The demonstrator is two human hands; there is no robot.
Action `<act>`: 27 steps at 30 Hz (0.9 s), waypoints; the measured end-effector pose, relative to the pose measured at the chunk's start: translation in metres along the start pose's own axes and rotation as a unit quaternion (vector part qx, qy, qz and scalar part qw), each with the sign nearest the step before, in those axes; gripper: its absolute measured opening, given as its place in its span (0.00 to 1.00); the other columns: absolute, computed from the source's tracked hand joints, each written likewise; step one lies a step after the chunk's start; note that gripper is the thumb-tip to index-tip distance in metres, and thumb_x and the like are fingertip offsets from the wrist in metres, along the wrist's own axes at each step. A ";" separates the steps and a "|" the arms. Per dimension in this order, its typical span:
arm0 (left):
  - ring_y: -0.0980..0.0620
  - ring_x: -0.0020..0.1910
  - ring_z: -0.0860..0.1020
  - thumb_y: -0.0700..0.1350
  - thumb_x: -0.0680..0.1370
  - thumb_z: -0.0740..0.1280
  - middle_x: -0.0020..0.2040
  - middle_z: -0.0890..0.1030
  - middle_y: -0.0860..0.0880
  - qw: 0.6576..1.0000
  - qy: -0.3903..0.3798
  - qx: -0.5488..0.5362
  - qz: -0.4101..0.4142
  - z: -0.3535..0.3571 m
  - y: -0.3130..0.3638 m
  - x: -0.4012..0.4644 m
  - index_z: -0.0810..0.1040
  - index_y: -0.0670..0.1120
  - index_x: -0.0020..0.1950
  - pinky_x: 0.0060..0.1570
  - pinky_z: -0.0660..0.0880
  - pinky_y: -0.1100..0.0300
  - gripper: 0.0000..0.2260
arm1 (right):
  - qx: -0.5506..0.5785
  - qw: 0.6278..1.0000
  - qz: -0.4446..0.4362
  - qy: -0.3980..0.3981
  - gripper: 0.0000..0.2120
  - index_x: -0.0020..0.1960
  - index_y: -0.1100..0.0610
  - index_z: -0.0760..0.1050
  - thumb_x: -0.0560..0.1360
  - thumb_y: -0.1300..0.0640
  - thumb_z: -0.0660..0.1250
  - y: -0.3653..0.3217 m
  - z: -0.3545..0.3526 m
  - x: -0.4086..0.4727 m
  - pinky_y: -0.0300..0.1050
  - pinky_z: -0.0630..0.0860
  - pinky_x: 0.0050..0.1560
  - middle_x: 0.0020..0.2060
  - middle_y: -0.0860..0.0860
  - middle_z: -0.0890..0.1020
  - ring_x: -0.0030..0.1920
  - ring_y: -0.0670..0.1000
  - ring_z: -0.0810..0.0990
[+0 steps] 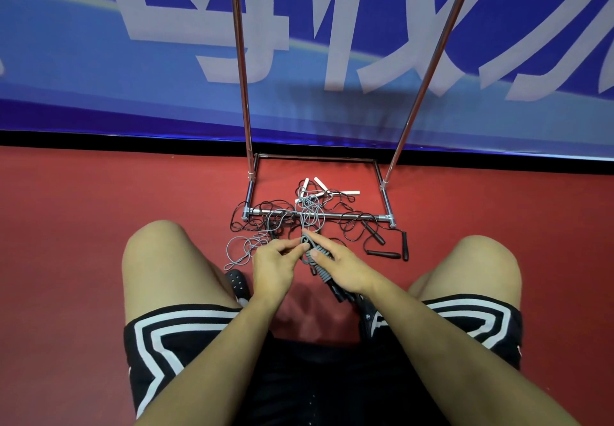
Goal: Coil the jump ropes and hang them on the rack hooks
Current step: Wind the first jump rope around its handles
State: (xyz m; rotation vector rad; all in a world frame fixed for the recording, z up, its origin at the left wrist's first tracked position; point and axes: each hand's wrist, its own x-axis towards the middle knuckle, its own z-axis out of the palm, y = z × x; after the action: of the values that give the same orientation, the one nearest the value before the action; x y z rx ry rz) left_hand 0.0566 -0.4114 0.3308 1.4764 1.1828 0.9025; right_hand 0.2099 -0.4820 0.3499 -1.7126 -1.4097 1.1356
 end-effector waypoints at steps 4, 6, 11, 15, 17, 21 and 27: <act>0.67 0.42 0.79 0.44 0.75 0.77 0.42 0.84 0.55 0.998 -0.001 0.043 0.039 0.000 0.001 -0.003 0.88 0.49 0.54 0.44 0.71 0.73 0.08 | 0.047 0.998 0.005 0.043 0.18 0.76 0.46 0.71 0.87 0.51 0.56 -0.002 0.000 0.002 0.27 0.61 0.68 0.72 0.40 0.73 0.72 0.37 0.68; 0.66 0.41 0.79 0.44 0.75 0.77 0.42 0.83 0.52 0.998 -0.012 0.048 0.051 0.002 -0.001 -0.003 0.87 0.48 0.55 0.43 0.70 0.72 0.09 | 0.058 0.996 0.002 0.069 0.16 0.72 0.49 0.76 0.86 0.54 0.59 -0.001 -0.002 0.003 0.31 0.65 0.70 0.69 0.43 0.78 0.68 0.34 0.73; 0.66 0.41 0.78 0.39 0.76 0.75 0.42 0.81 0.53 0.998 -0.046 0.015 0.033 0.009 -0.003 -0.005 0.85 0.42 0.60 0.46 0.70 0.73 0.12 | 0.052 0.995 -0.009 0.090 0.14 0.68 0.52 0.80 0.83 0.58 0.66 0.001 -0.011 0.003 0.27 0.70 0.60 0.62 0.42 0.82 0.61 0.32 0.77; 0.61 0.49 0.84 0.32 0.77 0.72 0.50 0.86 0.50 0.988 -0.075 -0.124 -0.048 0.008 0.001 -0.005 0.82 0.40 0.63 0.53 0.77 0.70 0.15 | 0.046 0.994 -0.015 0.096 0.15 0.66 0.53 0.79 0.81 0.61 0.68 0.004 -0.008 0.005 0.23 0.68 0.57 0.60 0.44 0.82 0.57 0.29 0.77; 0.56 0.53 0.85 0.32 0.77 0.72 0.53 0.87 0.47 0.975 -0.077 -0.189 -0.087 0.007 0.001 -0.004 0.82 0.43 0.64 0.57 0.79 0.64 0.16 | 0.038 0.995 -0.012 0.094 0.14 0.65 0.50 0.79 0.81 0.60 0.68 0.004 -0.007 0.005 0.23 0.68 0.57 0.60 0.42 0.82 0.58 0.30 0.77; 0.49 0.54 0.85 0.38 0.76 0.75 0.53 0.87 0.44 0.952 -0.065 -0.267 -0.135 0.008 0.001 -0.004 0.84 0.42 0.60 0.58 0.80 0.57 0.12 | 0.030 0.996 -0.002 0.080 0.12 0.64 0.47 0.77 0.82 0.57 0.68 0.005 -0.004 0.006 0.30 0.68 0.63 0.62 0.41 0.80 0.63 0.40 0.76; 0.50 0.49 0.86 0.32 0.76 0.72 0.50 0.87 0.41 0.916 -0.046 -0.349 -0.195 0.006 0.004 -0.003 0.80 0.37 0.59 0.51 0.82 0.62 0.11 | 0.055 0.995 -0.003 0.079 0.08 0.61 0.48 0.76 0.84 0.55 0.65 0.001 -0.002 0.002 0.32 0.73 0.57 0.54 0.49 0.83 0.56 0.44 0.80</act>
State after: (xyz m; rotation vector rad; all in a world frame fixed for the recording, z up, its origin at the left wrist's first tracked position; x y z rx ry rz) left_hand 0.0623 -0.4156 0.3331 0.6651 0.8998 0.8401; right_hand 0.2124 -0.4804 0.3500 -1.6806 -1.2323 1.0311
